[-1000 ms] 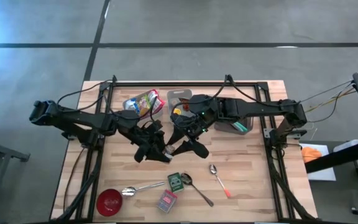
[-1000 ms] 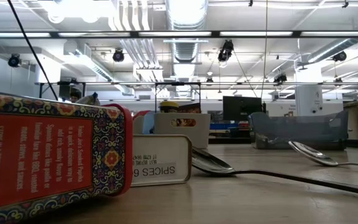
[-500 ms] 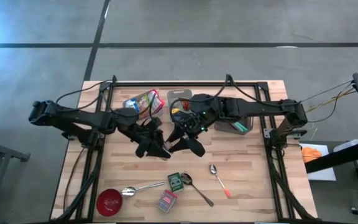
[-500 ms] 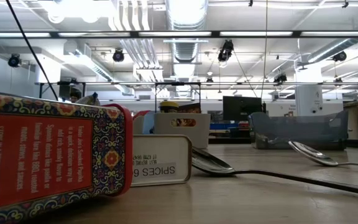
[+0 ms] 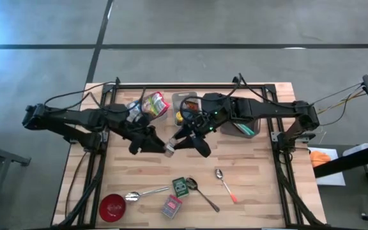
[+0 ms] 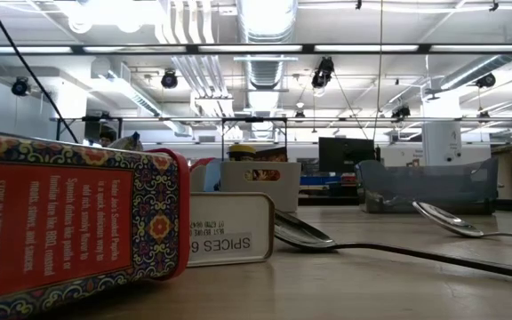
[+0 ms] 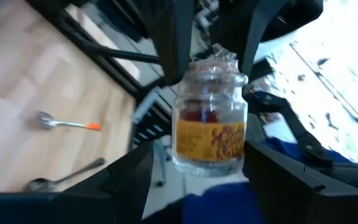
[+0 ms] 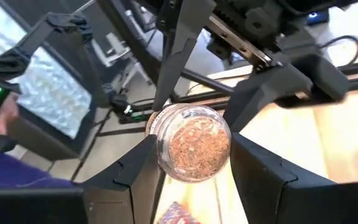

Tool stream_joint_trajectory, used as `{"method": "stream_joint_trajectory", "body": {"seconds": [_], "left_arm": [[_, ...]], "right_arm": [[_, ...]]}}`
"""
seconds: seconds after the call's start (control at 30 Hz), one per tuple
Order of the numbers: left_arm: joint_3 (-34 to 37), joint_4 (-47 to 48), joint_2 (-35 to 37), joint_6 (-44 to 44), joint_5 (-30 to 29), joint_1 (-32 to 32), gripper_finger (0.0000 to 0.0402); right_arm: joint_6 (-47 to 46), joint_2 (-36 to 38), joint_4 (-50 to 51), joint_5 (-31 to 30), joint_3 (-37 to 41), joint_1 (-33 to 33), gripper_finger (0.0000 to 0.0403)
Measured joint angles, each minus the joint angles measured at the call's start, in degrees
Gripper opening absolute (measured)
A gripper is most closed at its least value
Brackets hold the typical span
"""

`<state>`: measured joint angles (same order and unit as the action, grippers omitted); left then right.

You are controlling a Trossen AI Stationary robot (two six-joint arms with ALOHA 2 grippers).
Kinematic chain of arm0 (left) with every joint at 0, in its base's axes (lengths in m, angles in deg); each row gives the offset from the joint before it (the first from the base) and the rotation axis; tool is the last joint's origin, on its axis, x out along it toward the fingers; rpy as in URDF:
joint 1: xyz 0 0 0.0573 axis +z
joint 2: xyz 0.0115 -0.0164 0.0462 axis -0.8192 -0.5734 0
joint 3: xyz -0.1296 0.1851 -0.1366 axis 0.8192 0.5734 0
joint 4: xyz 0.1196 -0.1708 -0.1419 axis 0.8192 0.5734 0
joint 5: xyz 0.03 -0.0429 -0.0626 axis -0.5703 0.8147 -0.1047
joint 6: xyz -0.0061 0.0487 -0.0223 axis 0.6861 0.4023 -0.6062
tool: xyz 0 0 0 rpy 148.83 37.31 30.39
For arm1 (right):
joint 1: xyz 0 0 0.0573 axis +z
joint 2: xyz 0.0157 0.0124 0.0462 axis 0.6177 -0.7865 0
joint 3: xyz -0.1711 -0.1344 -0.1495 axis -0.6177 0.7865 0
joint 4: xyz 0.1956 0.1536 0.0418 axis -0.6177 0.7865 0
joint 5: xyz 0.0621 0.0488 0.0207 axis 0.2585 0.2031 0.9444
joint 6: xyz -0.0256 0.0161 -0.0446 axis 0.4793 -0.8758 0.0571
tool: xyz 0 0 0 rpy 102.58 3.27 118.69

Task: Pick & Place Food Item
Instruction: Put the brown seasoning bottle into the right gray bin

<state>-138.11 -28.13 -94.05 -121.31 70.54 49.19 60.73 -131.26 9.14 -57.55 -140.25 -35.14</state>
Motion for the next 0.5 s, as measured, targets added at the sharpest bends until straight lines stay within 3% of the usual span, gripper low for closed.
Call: {"method": "stream_joint_trajectory", "body": {"seconds": [0.27, 0.5], "left_arm": [[0.0, 9.4, 4.8, -0.5, -9.8, 0.6, 0.0248], [0.1, 18.8, 7.7, -2.0, -15.8, 0.6, 0.0248]], "right_arm": [[2.1, 1.9, 6.1, -7.2, 0.0, -1.4, 0.0172], [1.0, 2.0, 18.4, -16.3, 0.0, -7.4, 0.0172]]}}
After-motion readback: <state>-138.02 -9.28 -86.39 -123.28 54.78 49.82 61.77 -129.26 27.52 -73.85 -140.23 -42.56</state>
